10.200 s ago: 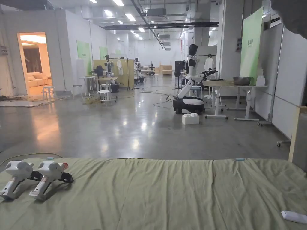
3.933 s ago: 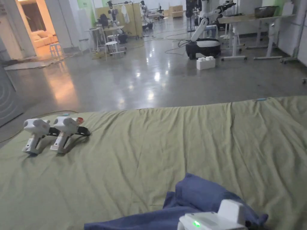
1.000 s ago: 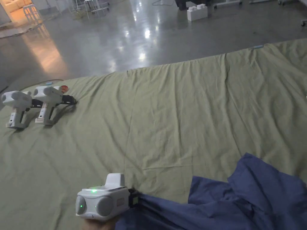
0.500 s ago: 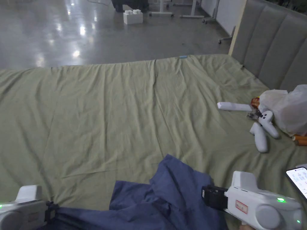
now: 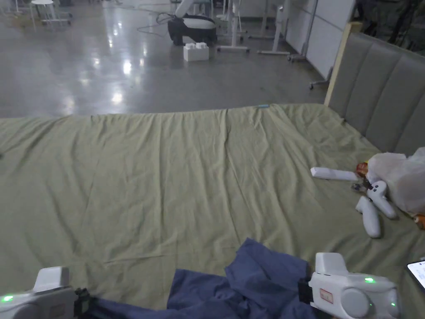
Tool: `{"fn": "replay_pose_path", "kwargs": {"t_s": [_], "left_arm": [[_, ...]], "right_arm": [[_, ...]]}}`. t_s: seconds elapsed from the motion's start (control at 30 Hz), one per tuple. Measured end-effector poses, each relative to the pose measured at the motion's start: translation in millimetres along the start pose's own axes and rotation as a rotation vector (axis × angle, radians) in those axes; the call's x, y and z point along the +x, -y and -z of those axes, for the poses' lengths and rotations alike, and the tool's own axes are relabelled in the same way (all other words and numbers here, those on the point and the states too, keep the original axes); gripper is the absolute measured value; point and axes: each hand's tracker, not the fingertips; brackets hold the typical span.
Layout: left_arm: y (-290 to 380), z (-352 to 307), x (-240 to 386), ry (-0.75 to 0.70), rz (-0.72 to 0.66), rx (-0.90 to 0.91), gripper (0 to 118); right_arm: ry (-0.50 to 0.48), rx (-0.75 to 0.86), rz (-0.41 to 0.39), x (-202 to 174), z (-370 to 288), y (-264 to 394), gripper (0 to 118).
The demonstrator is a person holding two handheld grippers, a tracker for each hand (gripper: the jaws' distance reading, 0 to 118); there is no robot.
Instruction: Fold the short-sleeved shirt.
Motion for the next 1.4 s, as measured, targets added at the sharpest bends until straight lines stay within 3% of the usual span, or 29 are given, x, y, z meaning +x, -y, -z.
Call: {"fn": "replay_pose_path", "kwargs": {"t_s": [0.1, 0.23, 0.4, 0.6, 0.77, 1.03, 1.4], "left_arm": [[-1, -59, -3, 0.076, 0.001, 0.124, 0], [-8, -148, -6, 0.143, -0.005, 0.303, 0], [-31, -262, 3, 0.125, 0.016, 0.528, 0], [-69, -344, 2, 0.085, 0.049, 0.724, 0], [-102, -384, 4, 0.039, 0.06, 0.826, 0], [-151, -422, 3, -0.002, 0.066, 0.922, 0], [-230, -412, 6, -0.071, 0.066, 0.966, 0]], "right_arm": [[-0.076, 0.118, -0.01, 7, -50, -10, 3], [-0.104, 0.29, -0.039, 2, -117, -26, 3], [-0.126, 0.472, -0.035, -3, -182, -58, 3], [-0.148, 0.652, -0.036, -18, -235, -113, 3], [-0.112, 0.743, -0.084, -45, -272, -157, 3], [-0.137, 0.867, -0.098, -78, -319, -229, 3], [-0.031, 0.931, -0.172, -108, -329, -325, 3]]}}
